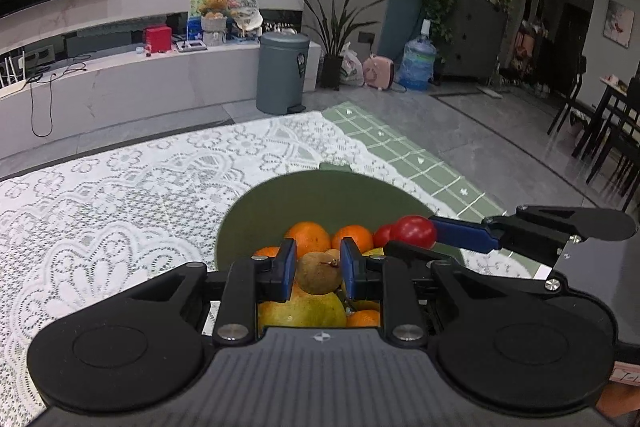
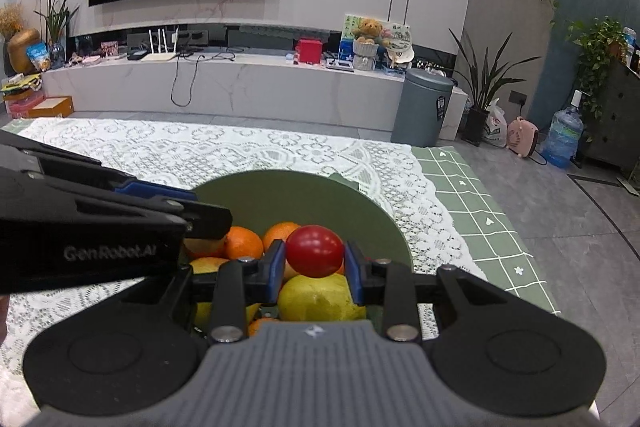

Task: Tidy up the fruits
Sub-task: 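Carry the kiwi and tomato over the green colander with both tools, then open both tools to drop the kiwi and tomato into the colander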

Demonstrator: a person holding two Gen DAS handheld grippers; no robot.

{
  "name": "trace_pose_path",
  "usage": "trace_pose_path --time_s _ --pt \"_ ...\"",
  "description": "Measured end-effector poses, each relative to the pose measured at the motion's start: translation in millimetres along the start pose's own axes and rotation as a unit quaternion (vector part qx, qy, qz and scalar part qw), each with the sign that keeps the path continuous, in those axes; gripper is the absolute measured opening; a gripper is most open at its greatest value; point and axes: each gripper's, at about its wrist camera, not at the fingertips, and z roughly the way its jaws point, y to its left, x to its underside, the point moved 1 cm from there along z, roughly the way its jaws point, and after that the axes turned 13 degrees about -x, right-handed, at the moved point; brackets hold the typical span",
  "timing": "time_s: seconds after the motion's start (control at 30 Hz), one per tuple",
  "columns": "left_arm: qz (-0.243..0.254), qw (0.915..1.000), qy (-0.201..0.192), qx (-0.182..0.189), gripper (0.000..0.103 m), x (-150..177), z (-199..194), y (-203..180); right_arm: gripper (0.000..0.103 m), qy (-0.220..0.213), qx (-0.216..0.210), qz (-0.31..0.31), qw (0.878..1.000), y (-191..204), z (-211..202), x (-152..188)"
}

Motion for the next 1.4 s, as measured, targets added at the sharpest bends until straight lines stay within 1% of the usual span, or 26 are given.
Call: trace_pose_path --time_s 0.37,0.5,0.77,0.8,0.97,1.13,1.17,1.2,1.27,1.4 --pt "0.016 0.9994 0.032 -0.004 0.026 3.6 24.4 -2.1 0.029 0.029 0.002 -0.014 0.999 -11.1 21.8 7.3" --pt "0.022 0.9993 0.031 -0.002 0.026 3.3 28.0 -3.1 0.029 0.039 0.003 -0.013 0.999 -14.6 28.1 9.8" --pt "0.038 0.9988 0.032 -0.006 0.026 -0.5 37.6 -8.7 0.029 0.04 0.002 -0.022 0.999 -15.4 33.3 9.6" --pt "0.039 0.9987 0.033 -0.006 0.028 -0.8 39.1 -9.0 0.029 0.04 0.003 -0.023 0.999 -15.6 33.9 9.4" --pt "0.039 0.9978 0.048 -0.023 0.03 -1.6 49.6 -8.7 0.029 0.043 0.006 -0.032 0.999 -13.8 36.9 9.8" --pt "0.035 0.9976 0.054 -0.026 0.031 0.3 53.0 -5.4 0.029 0.048 0.006 -0.033 0.998 -17.3 39.5 8.4" --pt "0.035 0.9974 0.056 -0.029 0.032 0.7 53.7 -4.9 0.029 0.049 0.006 -0.031 0.998 -18.2 40.3 8.0" --pt "0.034 0.9974 0.055 -0.031 0.036 0.9 54.1 -4.5 0.029 0.049 0.006 -0.03 0.998 -18.4 41.1 8.2" --pt "0.026 0.9978 0.056 -0.024 0.037 0.4 53.9 -1.9 0.03 0.05 0.008 -0.03 0.998 -19.6 42.3 7.0" --pt "0.014 0.9985 0.045 -0.027 0.051 -2.5 49.8 1.5 0.03 0.052 0.017 -0.032 0.998 -19.8 44.9 3.2"
